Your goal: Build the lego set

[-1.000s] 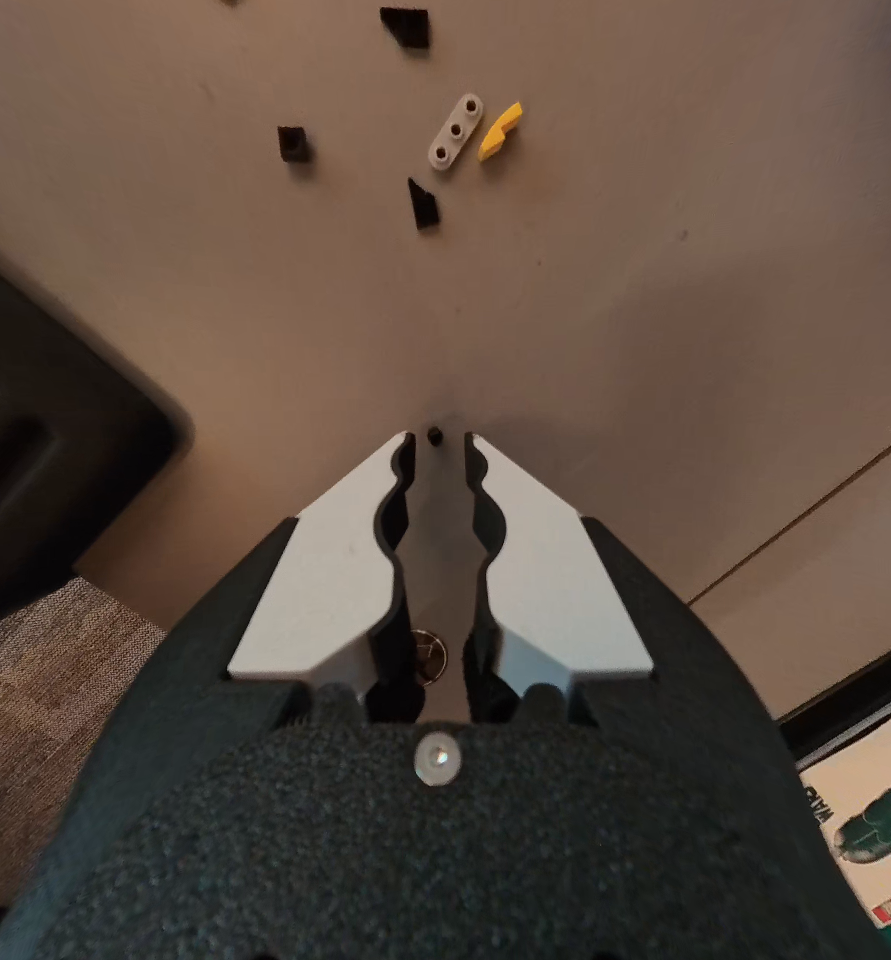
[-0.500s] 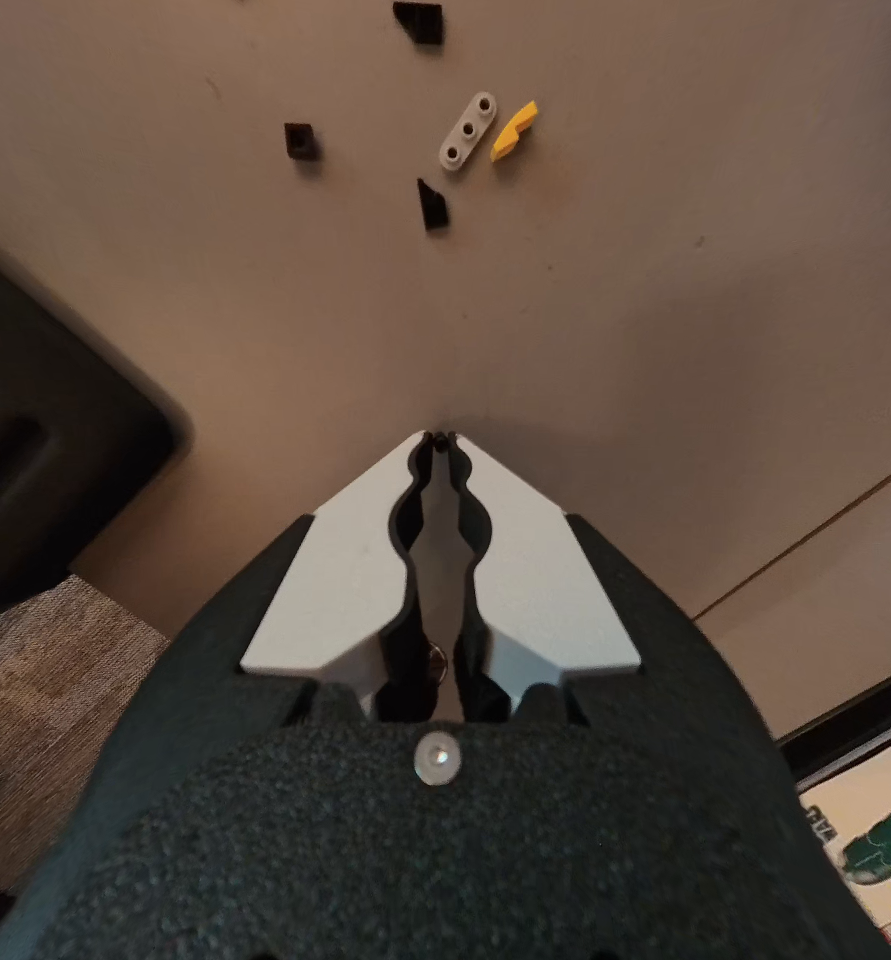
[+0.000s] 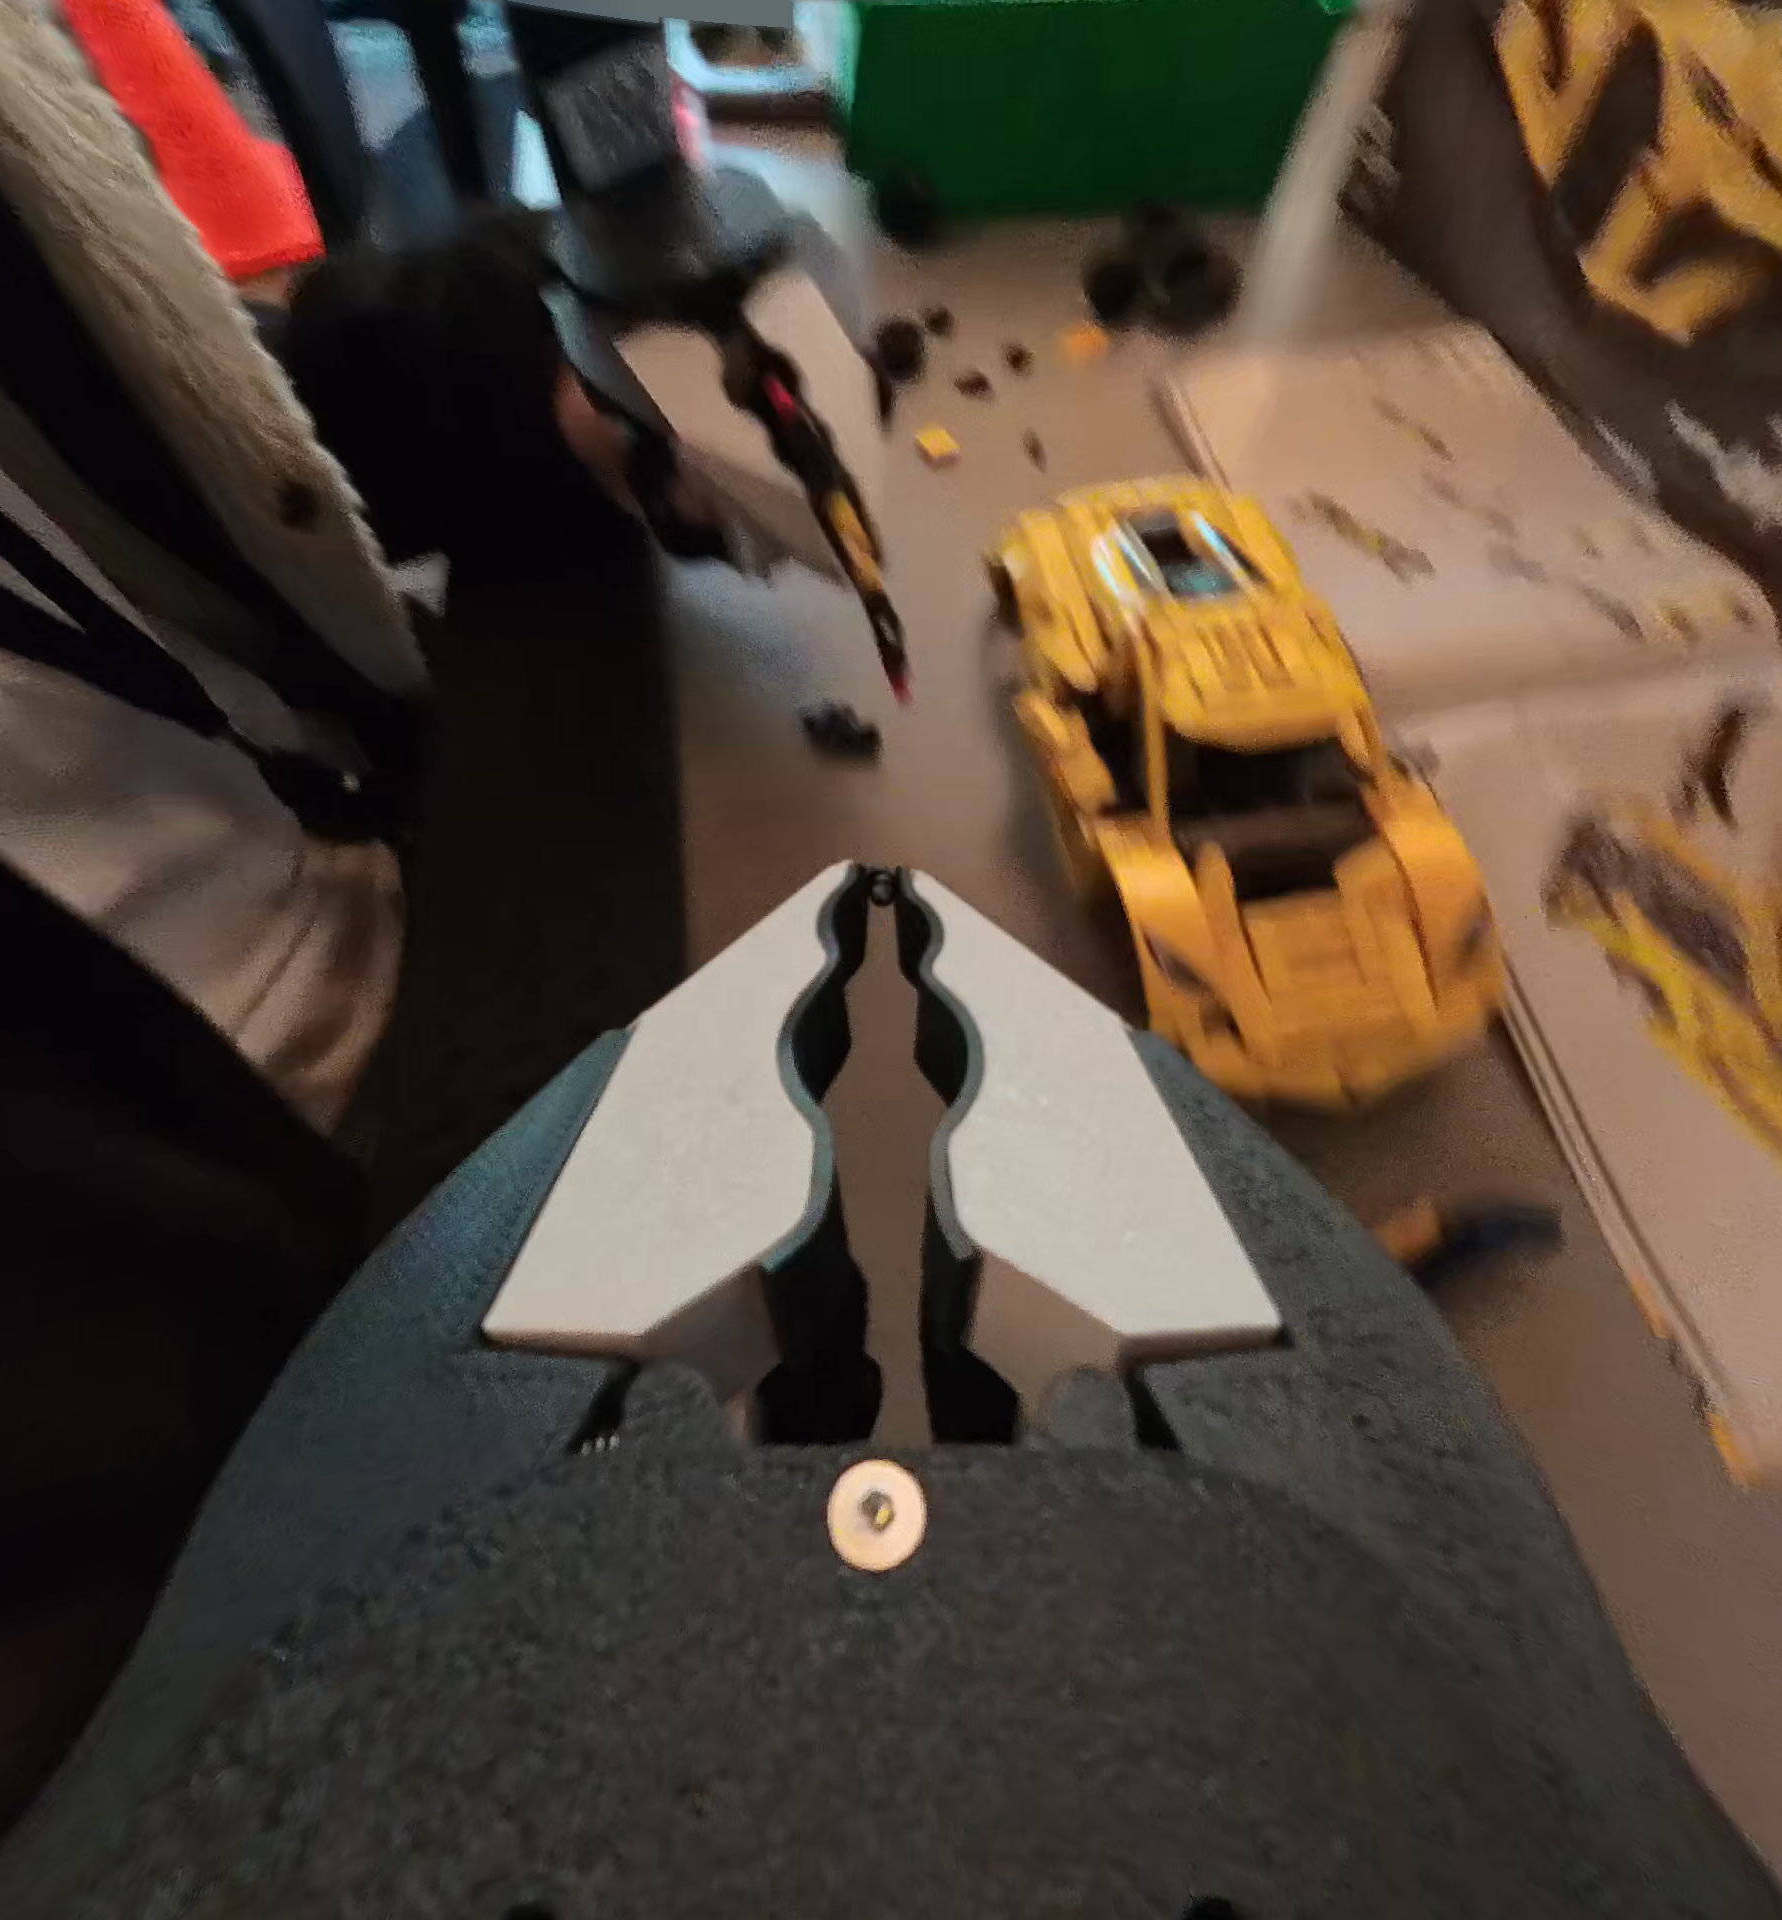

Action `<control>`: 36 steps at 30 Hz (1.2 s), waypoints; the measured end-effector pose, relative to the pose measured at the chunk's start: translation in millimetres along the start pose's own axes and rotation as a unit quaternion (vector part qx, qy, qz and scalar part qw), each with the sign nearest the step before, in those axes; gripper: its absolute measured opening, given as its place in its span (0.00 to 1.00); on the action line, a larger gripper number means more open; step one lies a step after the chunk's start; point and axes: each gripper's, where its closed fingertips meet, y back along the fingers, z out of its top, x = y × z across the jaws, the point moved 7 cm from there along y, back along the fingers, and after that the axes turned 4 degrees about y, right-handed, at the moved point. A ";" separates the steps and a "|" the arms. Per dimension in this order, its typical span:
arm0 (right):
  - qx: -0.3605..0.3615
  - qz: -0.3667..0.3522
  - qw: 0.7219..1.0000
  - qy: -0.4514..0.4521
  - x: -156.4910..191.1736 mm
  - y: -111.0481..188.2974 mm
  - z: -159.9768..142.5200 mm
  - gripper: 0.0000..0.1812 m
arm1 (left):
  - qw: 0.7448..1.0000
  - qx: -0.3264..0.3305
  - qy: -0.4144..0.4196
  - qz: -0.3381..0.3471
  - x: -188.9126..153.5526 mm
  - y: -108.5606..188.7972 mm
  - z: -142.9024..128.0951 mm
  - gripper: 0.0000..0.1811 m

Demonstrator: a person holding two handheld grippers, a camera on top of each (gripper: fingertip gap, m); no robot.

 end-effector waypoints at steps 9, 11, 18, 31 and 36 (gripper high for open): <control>0.010 0.029 0.995 0.097 6.5 -97.9 54.2 0.02 | 1.000 -0.015 0.008 -0.003 -3.4 4.0 5.5 0.04; 0.009 0.028 0.995 0.094 2.5 -99.9 55.1 0.02 | 1.000 -0.017 0.007 -0.004 -3.8 4.4 6.0 0.04; 0.027 0.040 0.995 0.087 3.3 -103.6 47.6 0.03 | 1.000 0.008 -0.007 0.003 -4.7 0.7 1.3 0.04; -0.018 0.086 0.995 0.037 -1.1 -105.5 37.5 0.03 | 1.000 0.015 0.017 -0.015 -5.1 0.2 0.1 0.03; 0.004 0.091 0.995 0.047 1.5 -106.5 31.1 0.03 | 0.999 0.039 0.006 -0.021 -8.5 -3.1 -4.5 0.03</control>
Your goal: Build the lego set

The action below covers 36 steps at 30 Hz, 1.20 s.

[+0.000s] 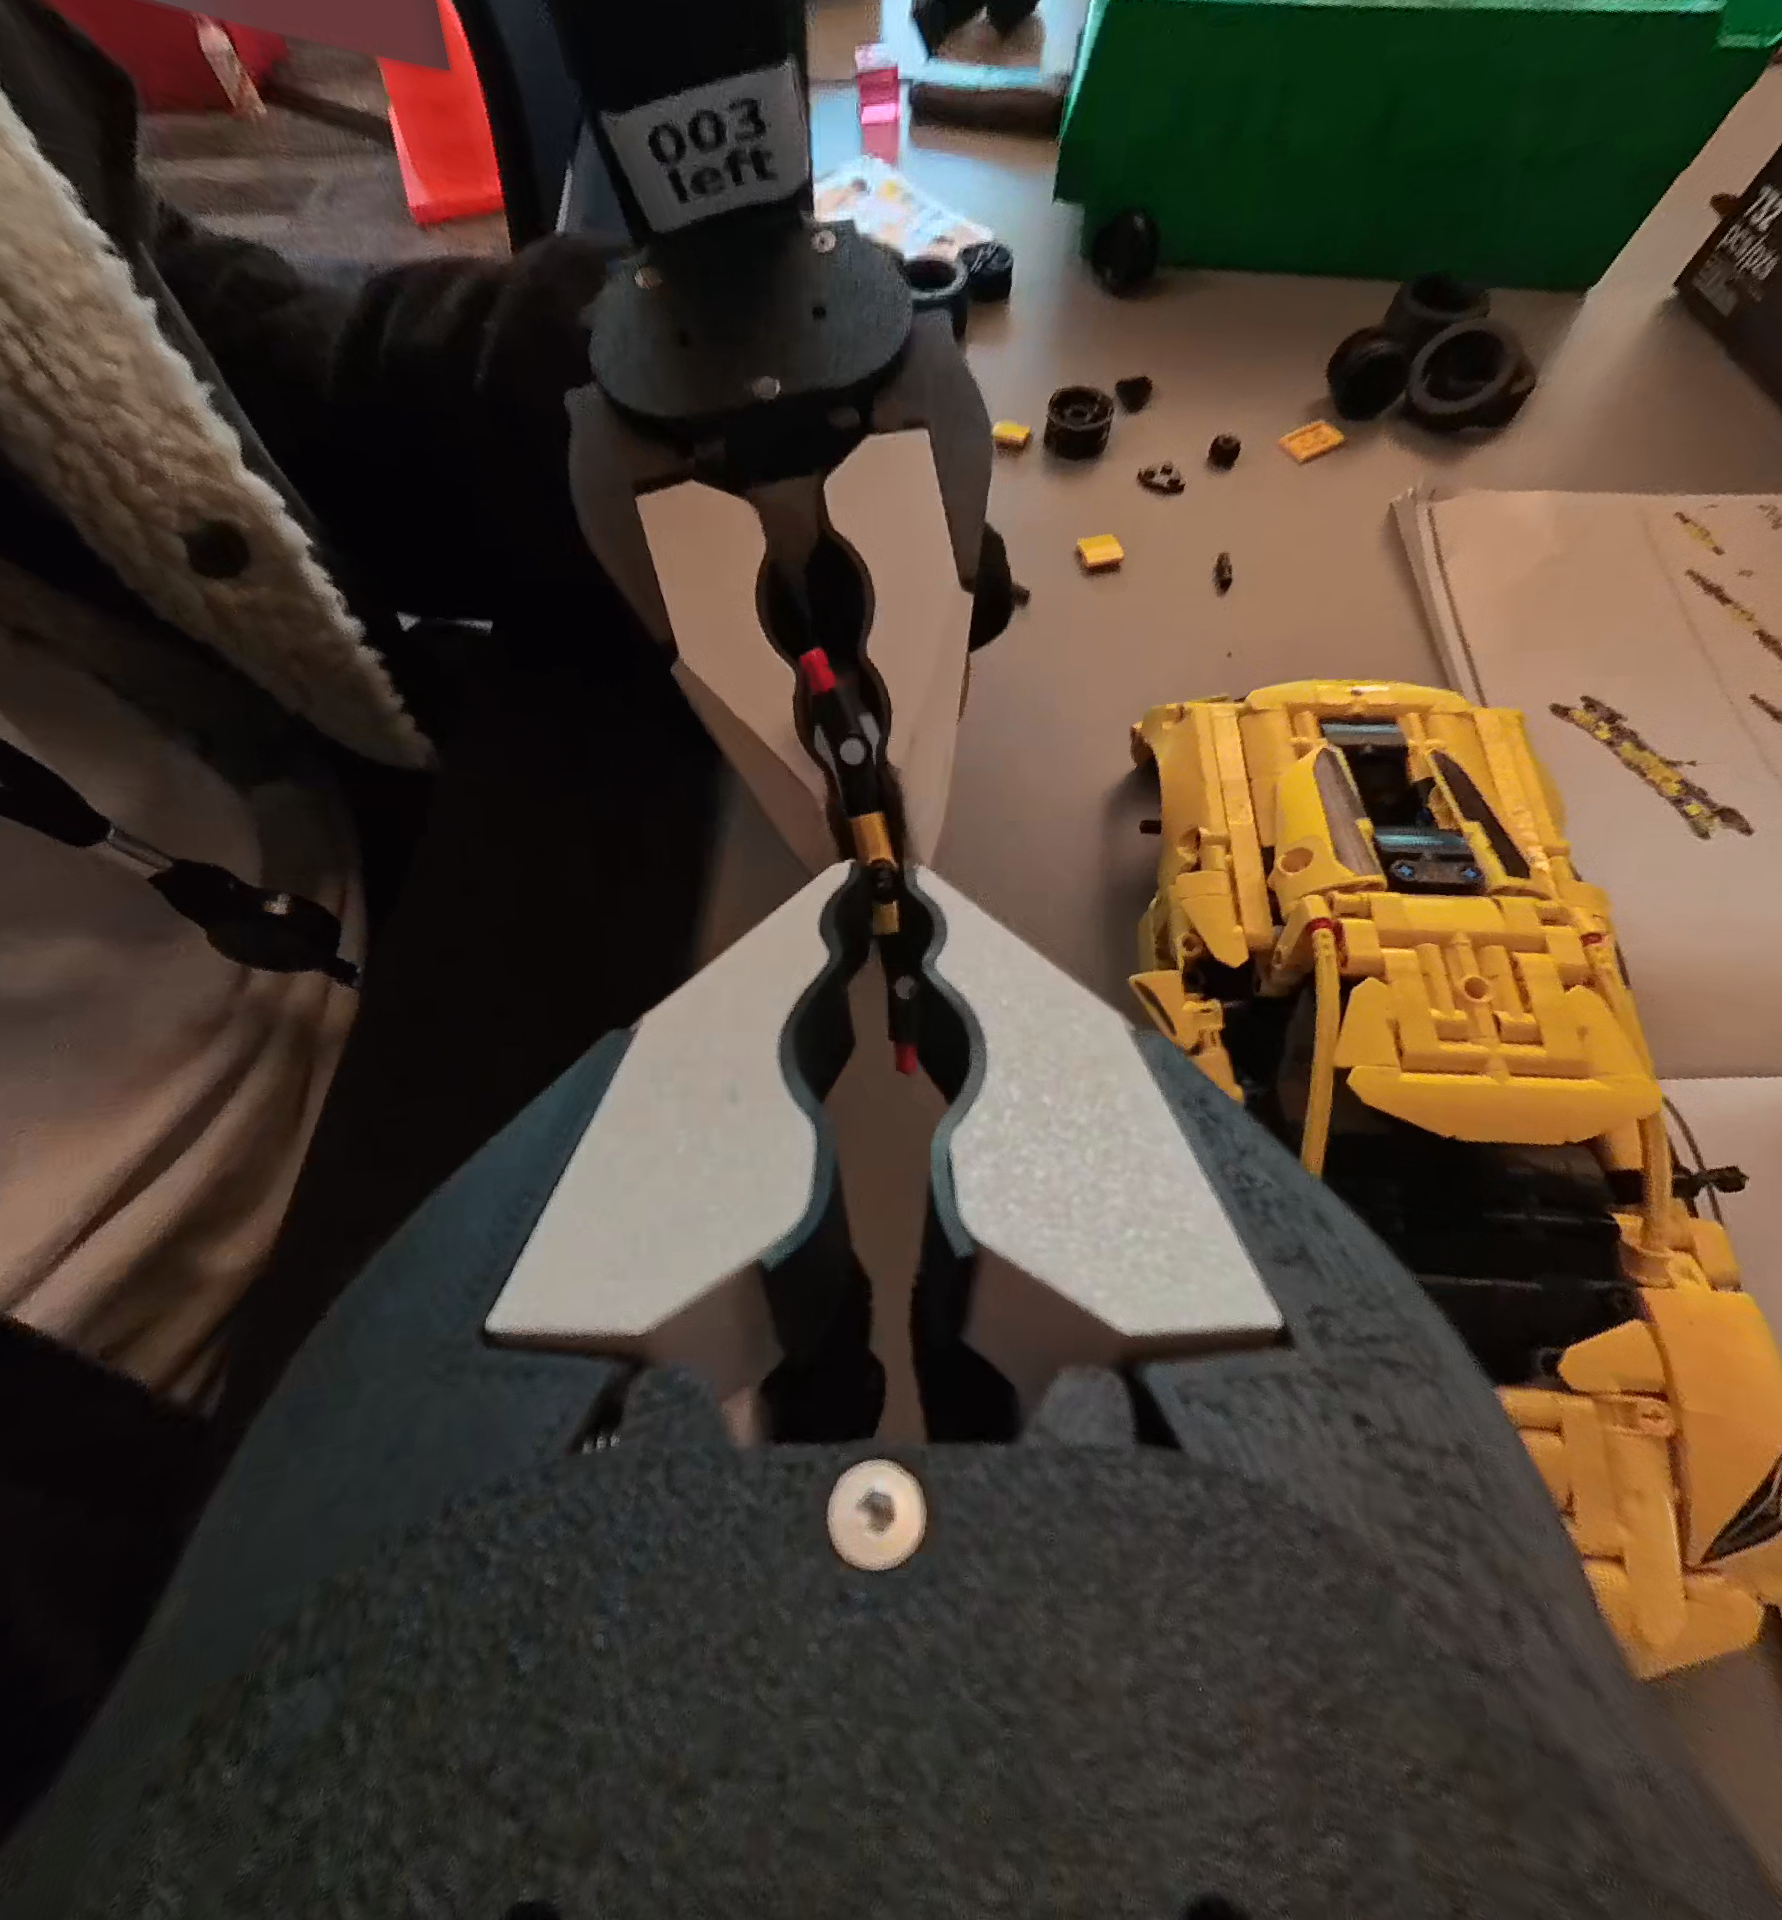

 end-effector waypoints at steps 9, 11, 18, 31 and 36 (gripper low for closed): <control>0.095 0.012 0.995 0.029 3.4 -4.7 -4.9 0.03 | 0.998 0.051 -0.025 0.004 -3.4 -8.1 -9.7 0.03; 0.120 0.014 0.992 0.032 4.1 -7.4 -8.3 0.03 | 0.997 0.070 -0.036 0.008 -4.6 -11.2 -13.4 0.03; 0.095 0.008 0.995 0.026 1.1 -10.5 -12.3 0.03 | 0.997 0.074 -0.017 0.009 -1.5 -10.0 -14.3 0.03; 0.055 -0.001 0.998 0.025 -0.4 -5.8 -3.7 0.03 | 0.999 0.028 0.037 -0.015 1.7 -7.8 -8.3 0.04; 0.047 -0.058 0.995 0.071 -1.4 -3.1 0.6 0.16 | 0.990 -0.035 0.128 -0.048 11.4 3.6 -0.3 0.04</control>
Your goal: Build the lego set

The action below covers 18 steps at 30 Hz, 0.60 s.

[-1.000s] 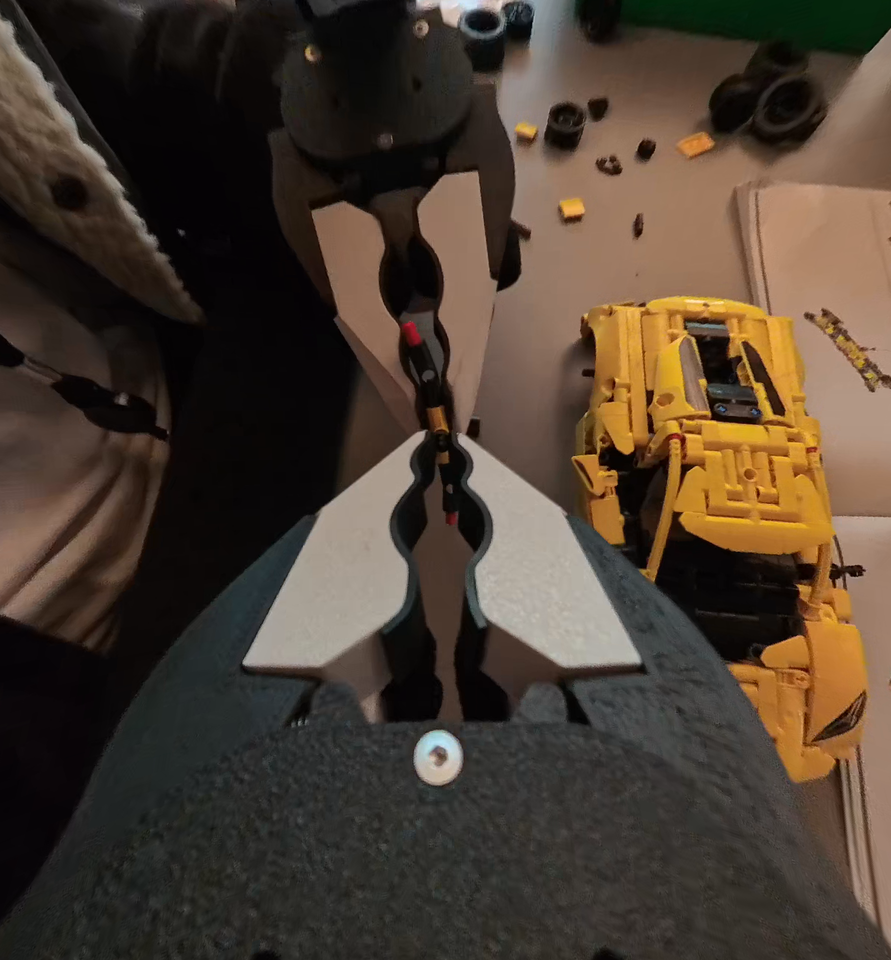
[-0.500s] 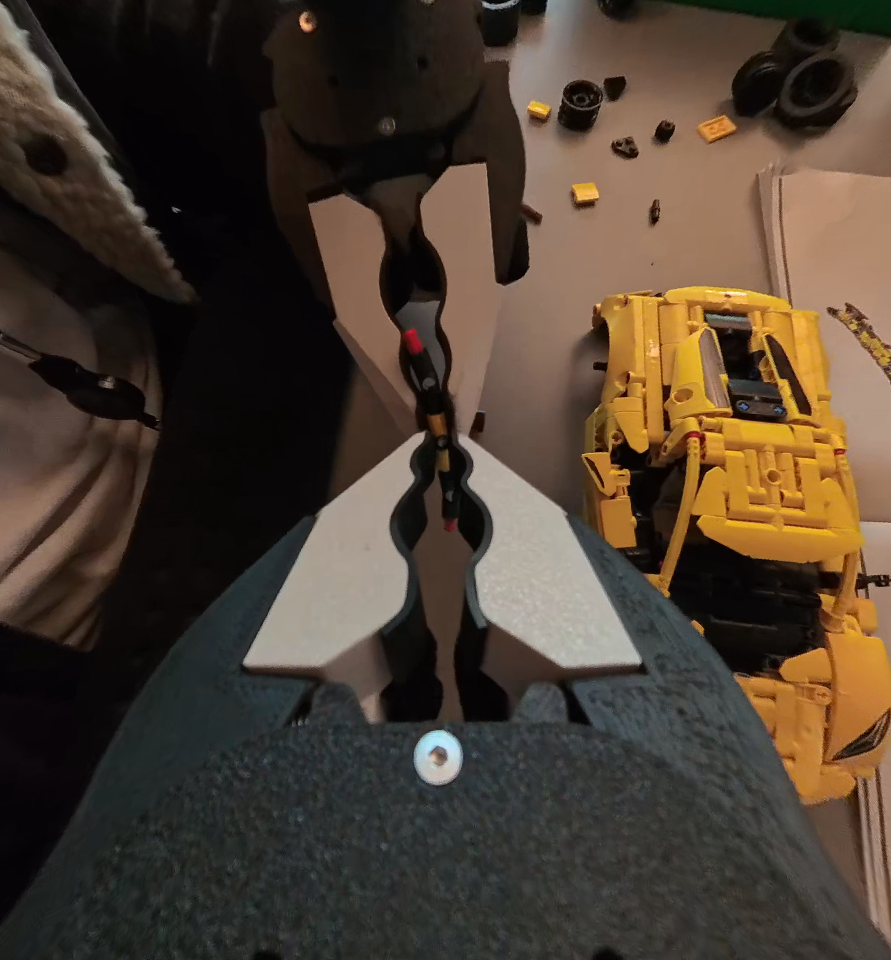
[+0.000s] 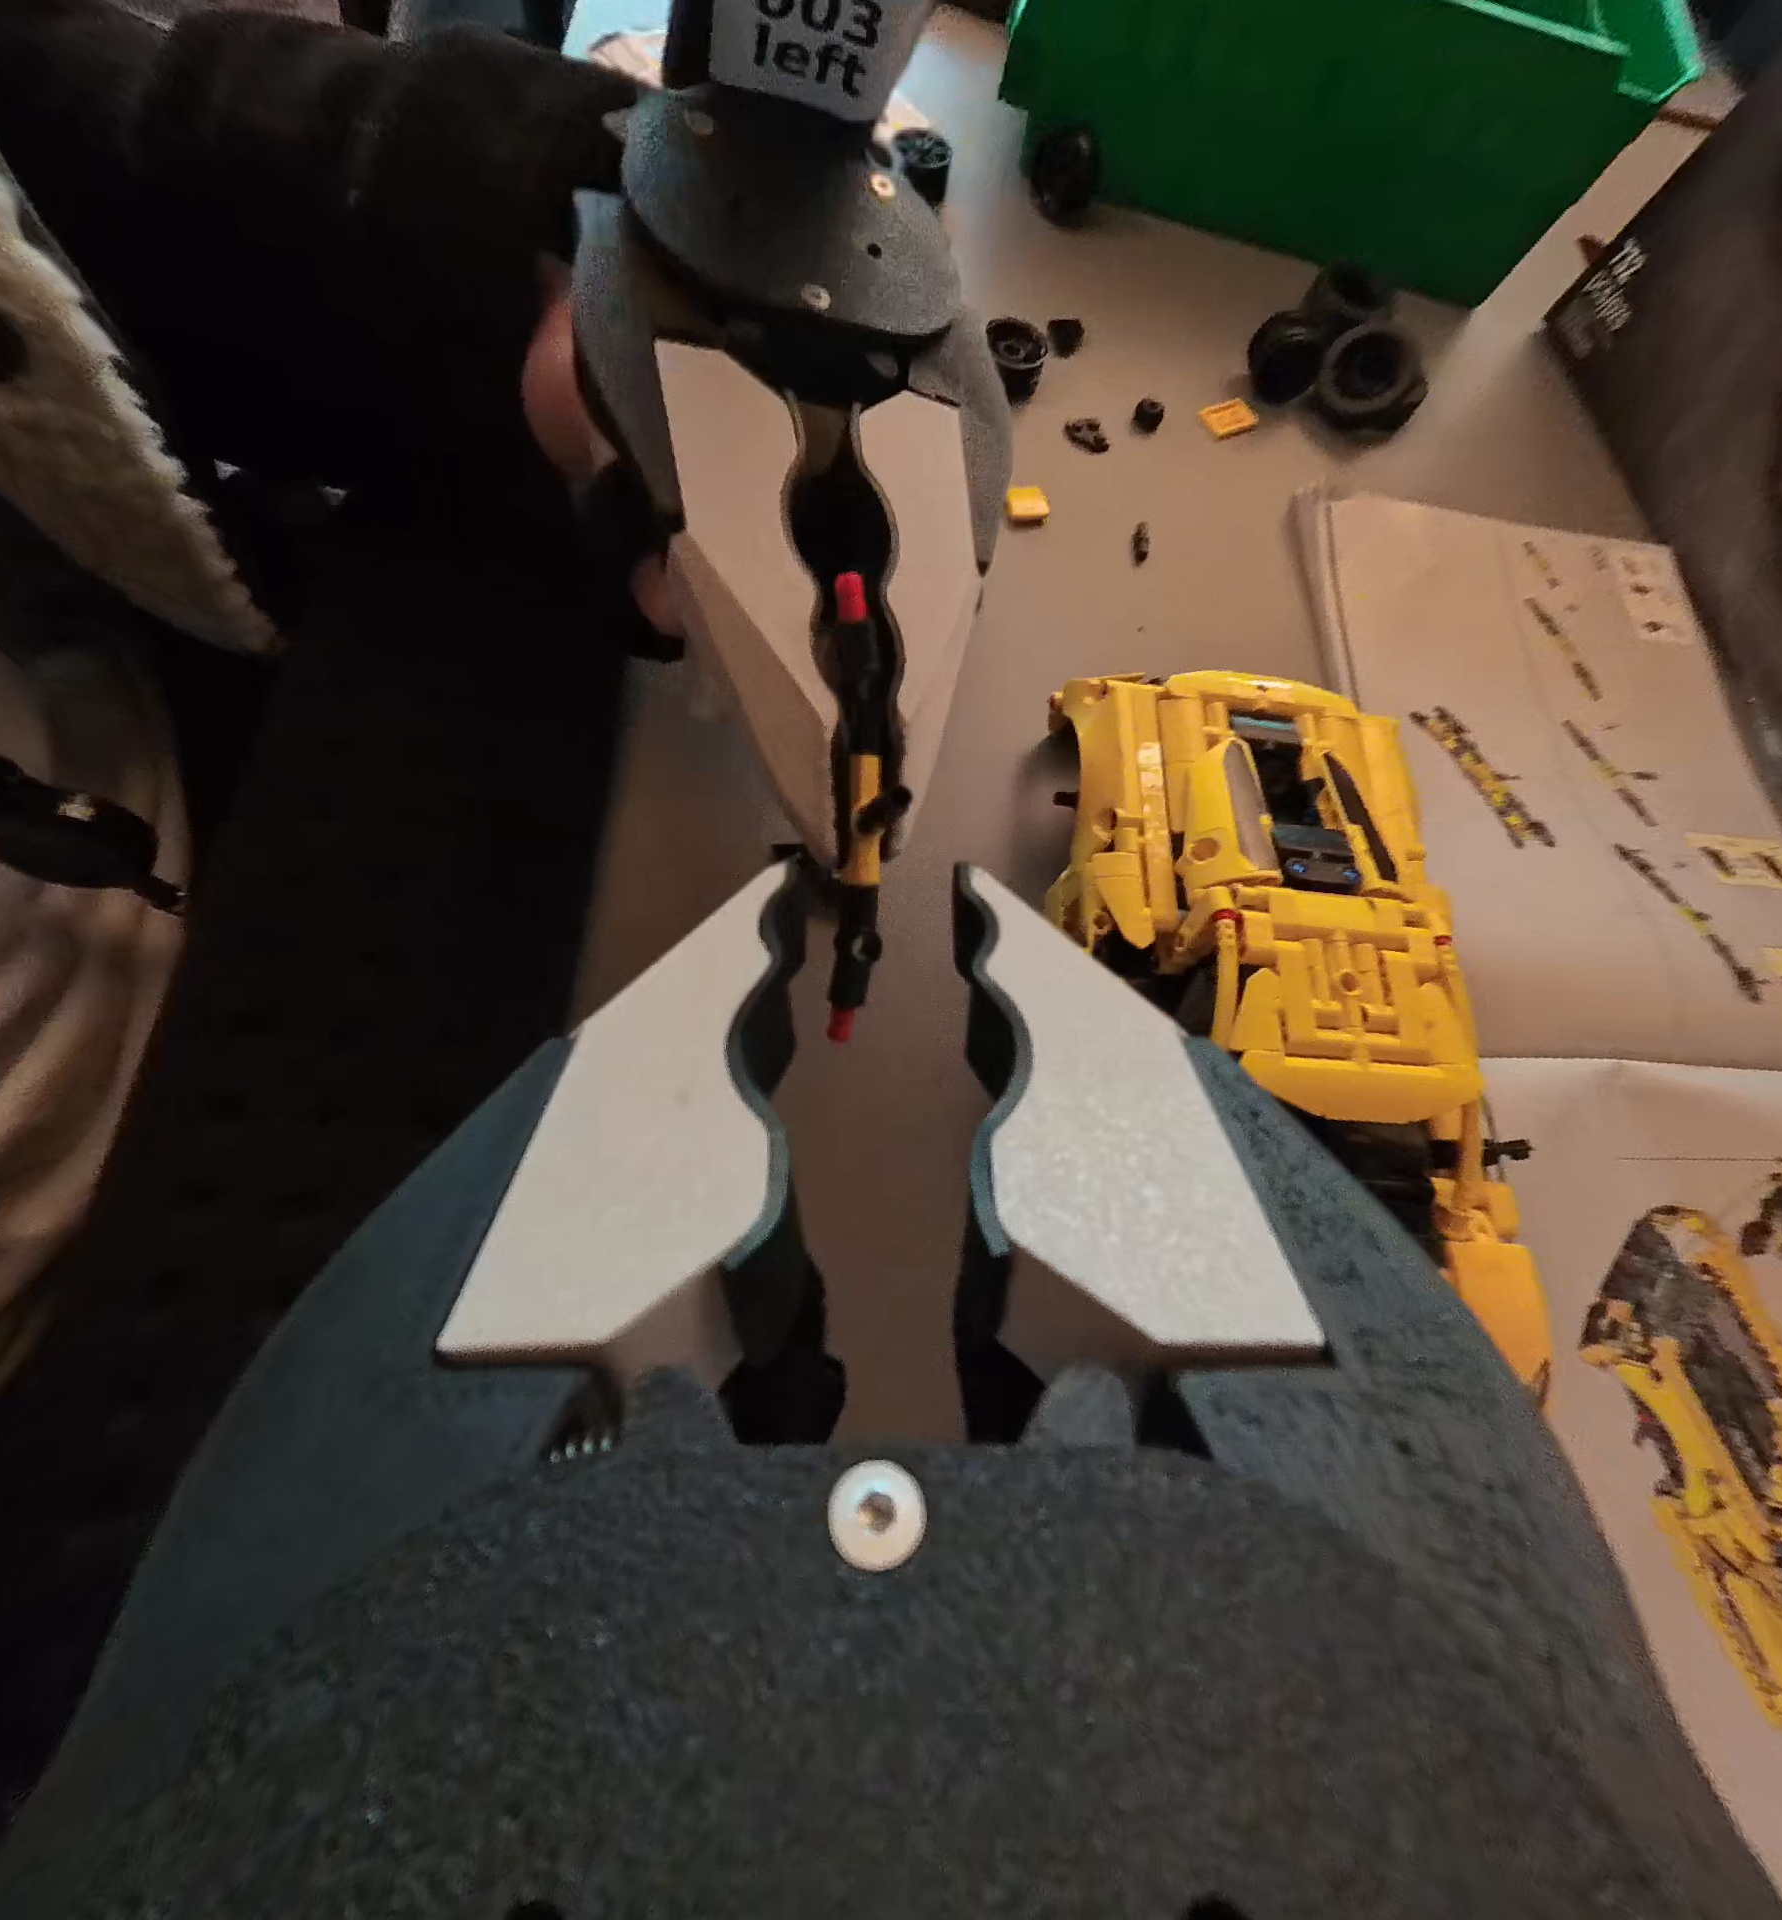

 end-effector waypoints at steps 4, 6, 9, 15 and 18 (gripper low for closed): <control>-0.024 -0.040 0.999 0.014 0.0 0.6 9.5 0.27 | 0.997 -0.030 0.073 -0.019 8.2 6.0 3.0 0.04; -0.006 -0.094 0.995 0.042 -1.2 -2.2 15.5 0.32 | 0.990 -0.052 0.126 -0.034 14.9 10.2 4.1 0.04; 0.013 -0.181 0.976 0.118 5.9 -9.5 25.9 0.29 | 0.978 -0.081 0.179 -0.073 17.4 15.1 6.7 0.04; 0.043 -0.216 0.954 0.202 15.2 -24.2 30.4 0.27 | 0.970 -0.069 0.213 -0.092 19.2 14.0 2.3 0.04; 0.060 -0.207 0.955 0.206 14.0 -27.9 24.5 0.25 | 0.973 -0.052 0.204 -0.099 15.5 11.1 0.4 0.04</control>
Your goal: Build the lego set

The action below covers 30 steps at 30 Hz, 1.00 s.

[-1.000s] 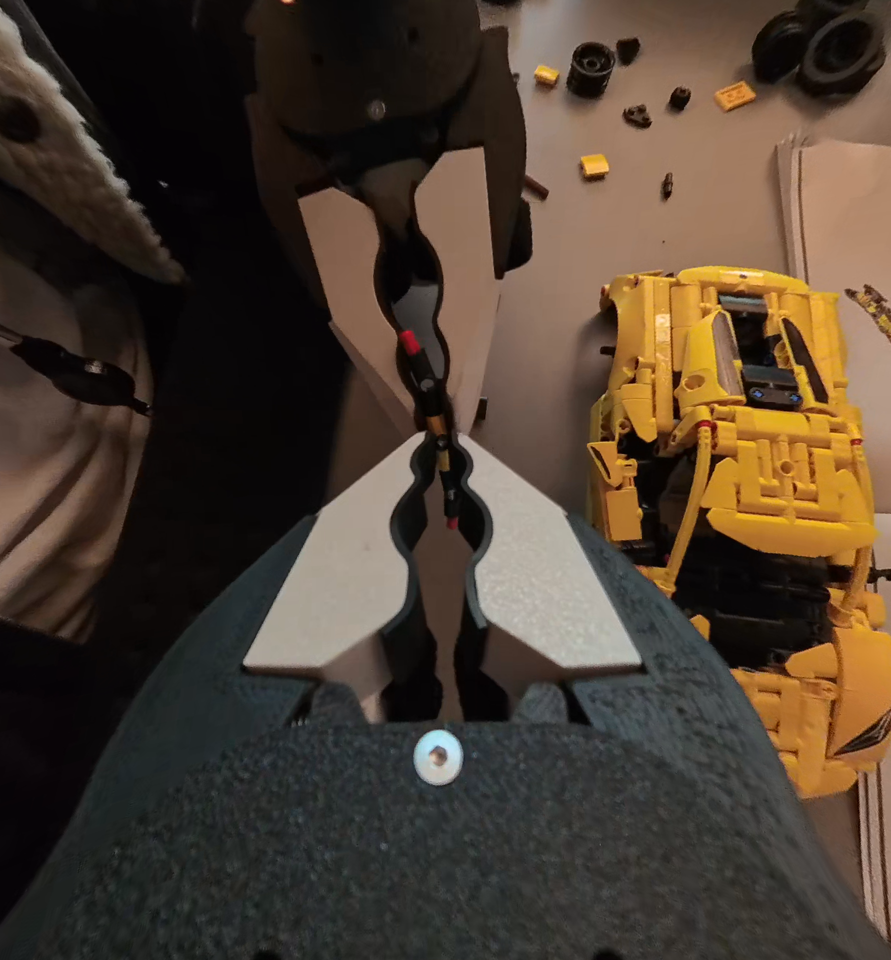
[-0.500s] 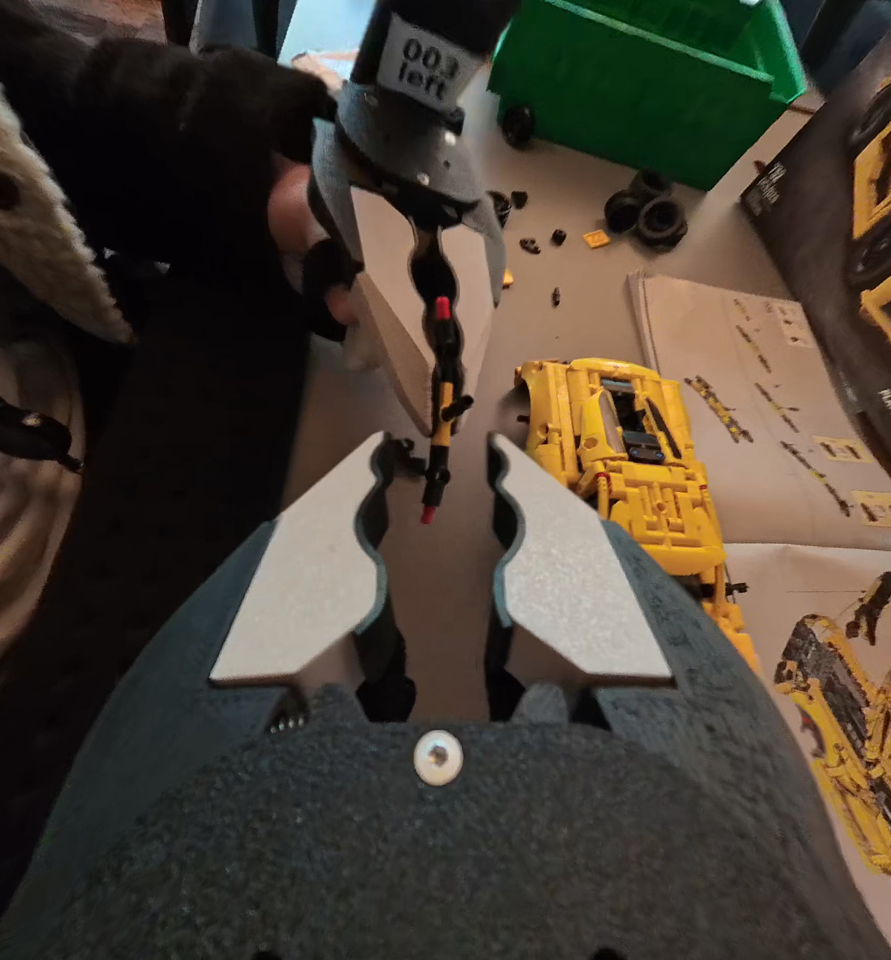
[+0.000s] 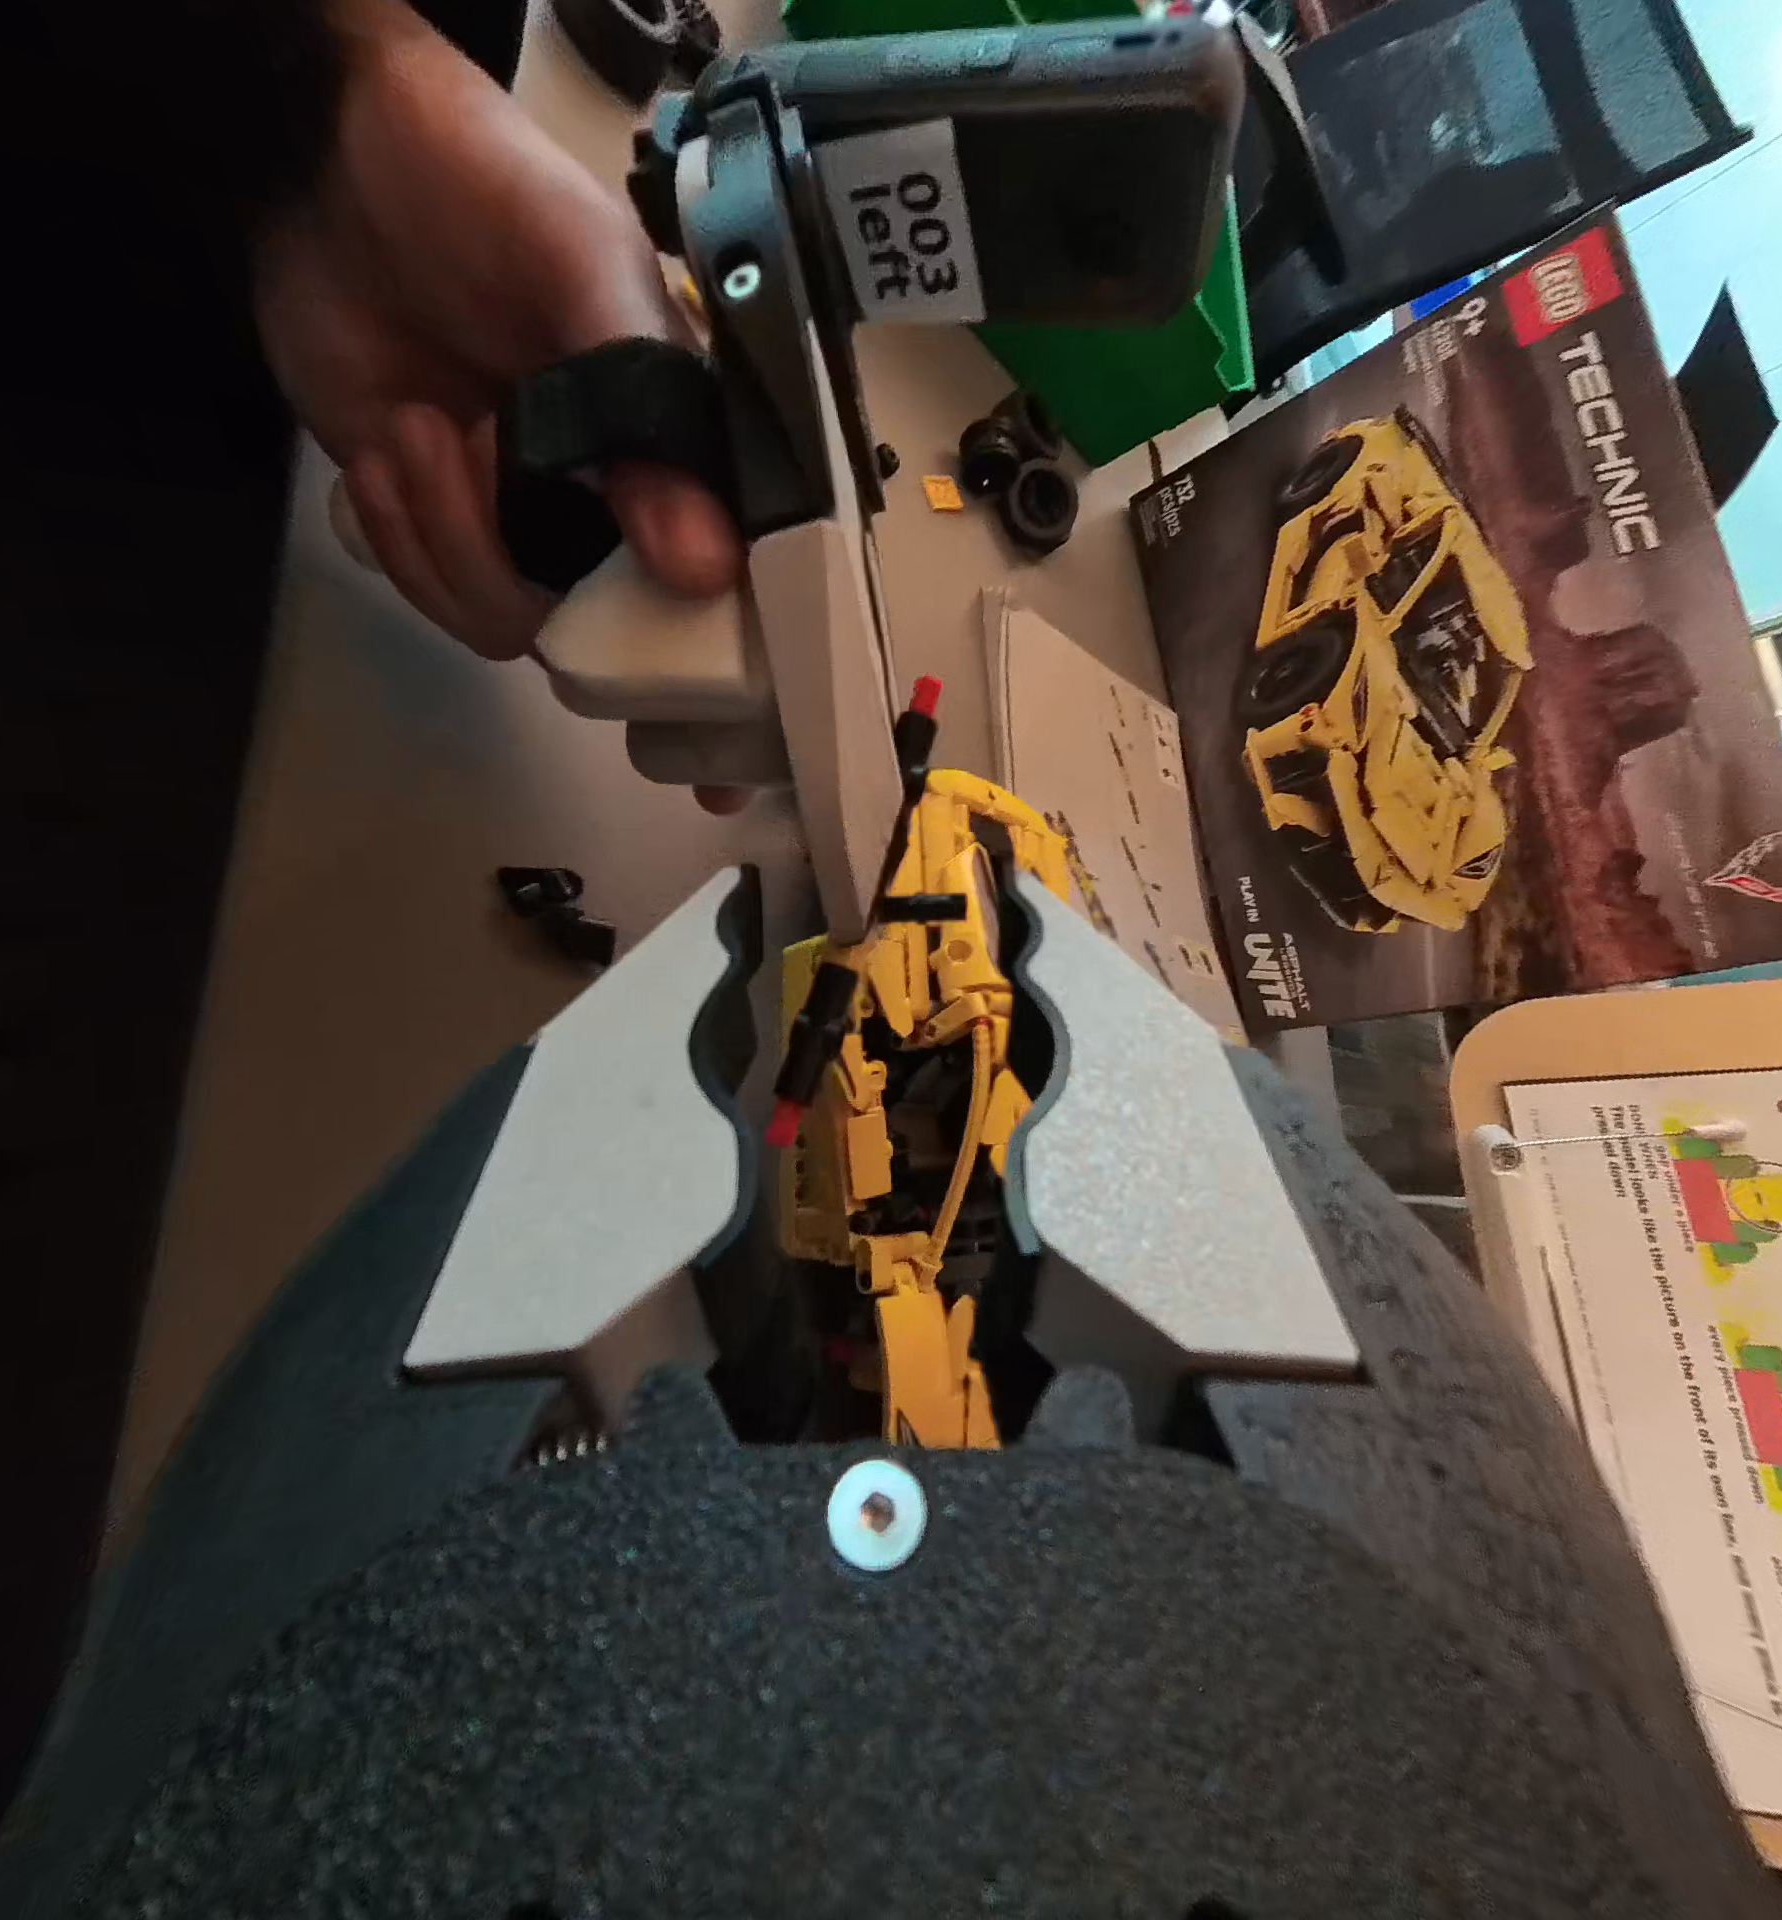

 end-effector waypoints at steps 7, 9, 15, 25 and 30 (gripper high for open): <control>0.009 0.003 1.000 -0.010 -1.2 -0.2 -4.2 0.16 | 1.000 0.002 0.001 0.001 0.2 -1.1 -0.8 0.04; 0.012 0.004 1.000 -0.014 -1.8 -1.9 -4.3 0.15 | 1.000 -0.001 0.005 0.004 1.4 -0.3 -0.5 0.04; 0.026 -0.027 0.999 0.013 -2.1 -5.4 -3.5 0.14 | 1.000 -0.013 0.022 0.010 5.2 1.5 1.2 0.04; 0.036 -0.008 0.999 -0.010 3.1 -9.2 -8.2 0.10 | 0.999 -0.006 0.030 0.027 9.0 0.0 -1.2 0.03; 0.010 -0.015 0.997 -0.072 0.6 -15.5 -11.3 0.11 | 0.998 -0.018 0.035 0.039 12.1 3.1 1.5 0.04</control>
